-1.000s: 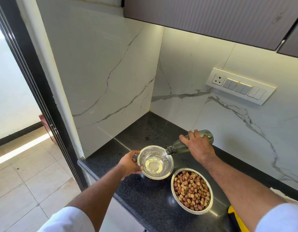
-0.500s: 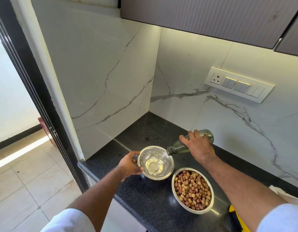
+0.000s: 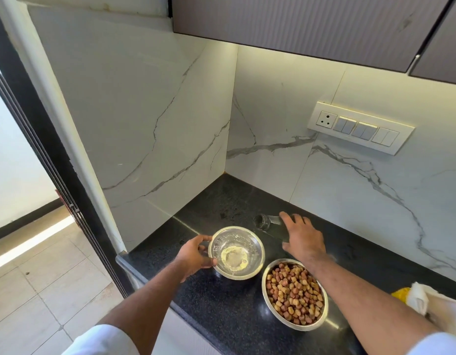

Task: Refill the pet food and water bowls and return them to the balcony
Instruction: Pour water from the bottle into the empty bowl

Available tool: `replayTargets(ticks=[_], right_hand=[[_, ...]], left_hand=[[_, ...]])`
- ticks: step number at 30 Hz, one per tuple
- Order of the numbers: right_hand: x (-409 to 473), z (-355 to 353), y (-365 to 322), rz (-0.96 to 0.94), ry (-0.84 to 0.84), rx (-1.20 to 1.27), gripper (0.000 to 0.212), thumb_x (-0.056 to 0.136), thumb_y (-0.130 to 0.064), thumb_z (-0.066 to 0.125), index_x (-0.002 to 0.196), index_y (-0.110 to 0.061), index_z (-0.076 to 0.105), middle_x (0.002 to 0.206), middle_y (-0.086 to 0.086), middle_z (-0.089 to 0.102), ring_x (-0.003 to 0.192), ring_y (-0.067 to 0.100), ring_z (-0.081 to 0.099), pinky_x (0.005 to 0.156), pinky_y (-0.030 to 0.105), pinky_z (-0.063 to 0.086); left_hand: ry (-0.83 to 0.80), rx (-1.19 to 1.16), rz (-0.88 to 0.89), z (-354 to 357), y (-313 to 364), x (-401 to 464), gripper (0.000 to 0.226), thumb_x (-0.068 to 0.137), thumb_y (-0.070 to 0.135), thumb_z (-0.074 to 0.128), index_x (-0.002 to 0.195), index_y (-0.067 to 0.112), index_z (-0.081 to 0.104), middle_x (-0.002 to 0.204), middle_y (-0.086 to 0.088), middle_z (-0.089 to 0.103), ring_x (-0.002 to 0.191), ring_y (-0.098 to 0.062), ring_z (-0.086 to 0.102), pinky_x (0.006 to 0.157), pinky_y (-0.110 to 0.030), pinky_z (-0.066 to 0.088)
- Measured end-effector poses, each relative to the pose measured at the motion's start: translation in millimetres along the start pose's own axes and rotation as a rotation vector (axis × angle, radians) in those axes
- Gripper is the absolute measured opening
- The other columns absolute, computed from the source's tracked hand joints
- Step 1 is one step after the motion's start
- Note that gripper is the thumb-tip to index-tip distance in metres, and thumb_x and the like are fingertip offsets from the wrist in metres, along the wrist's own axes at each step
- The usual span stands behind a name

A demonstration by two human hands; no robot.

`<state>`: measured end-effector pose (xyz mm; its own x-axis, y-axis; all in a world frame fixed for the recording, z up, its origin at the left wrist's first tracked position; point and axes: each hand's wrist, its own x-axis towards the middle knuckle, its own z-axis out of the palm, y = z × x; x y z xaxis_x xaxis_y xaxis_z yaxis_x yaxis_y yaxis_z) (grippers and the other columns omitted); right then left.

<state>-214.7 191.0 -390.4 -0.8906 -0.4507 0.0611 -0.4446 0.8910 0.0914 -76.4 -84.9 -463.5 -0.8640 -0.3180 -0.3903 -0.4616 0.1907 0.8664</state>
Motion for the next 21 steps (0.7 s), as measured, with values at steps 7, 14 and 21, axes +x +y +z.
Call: replayTargets(ticks=[7, 14, 21], right_hand=[[6, 12, 9, 0.277, 0.006, 0.484, 0.095, 0.072, -0.043, 0.091, 0.148, -0.035, 0.034, 0.130, 0.000, 0.062, 0.118, 0.027, 0.063, 0.092, 0.051, 0.059], [19, 30, 16, 0.440, 0.012, 0.842, 0.092, 0.067, -0.035, 0.096, 0.142, -0.036, 0.041, 0.133, -0.001, 0.065, 0.121, 0.028, 0.064, 0.100, 0.051, 0.056], [30, 48, 22, 0.476, 0.004, 0.977, 0.095, 0.071, -0.031, 0.095, 0.147, -0.032, 0.037, 0.142, 0.005, 0.059, 0.132, 0.033, 0.056, 0.108, 0.055, 0.050]], left_hand=[[0.148, 0.001, 0.037, 2, 10, 13, 0.048, 0.088, 0.021, 0.081, 0.131, 0.015, 0.063, 0.107, 0.004, 0.068, 0.097, -0.012, 0.070, 0.077, -0.024, 0.062], [0.187, 0.072, 0.051, 9, 12, 28, 0.036, 0.091, 0.017, 0.077, 0.125, 0.017, 0.067, 0.108, 0.005, 0.070, 0.096, -0.007, 0.067, 0.081, -0.024, 0.060], [0.230, 0.125, 0.064, 17, 9, 41, 0.020, 0.093, 0.025, 0.074, 0.113, 0.025, 0.073, 0.104, 0.010, 0.076, 0.098, -0.008, 0.071, 0.097, -0.036, 0.058]])
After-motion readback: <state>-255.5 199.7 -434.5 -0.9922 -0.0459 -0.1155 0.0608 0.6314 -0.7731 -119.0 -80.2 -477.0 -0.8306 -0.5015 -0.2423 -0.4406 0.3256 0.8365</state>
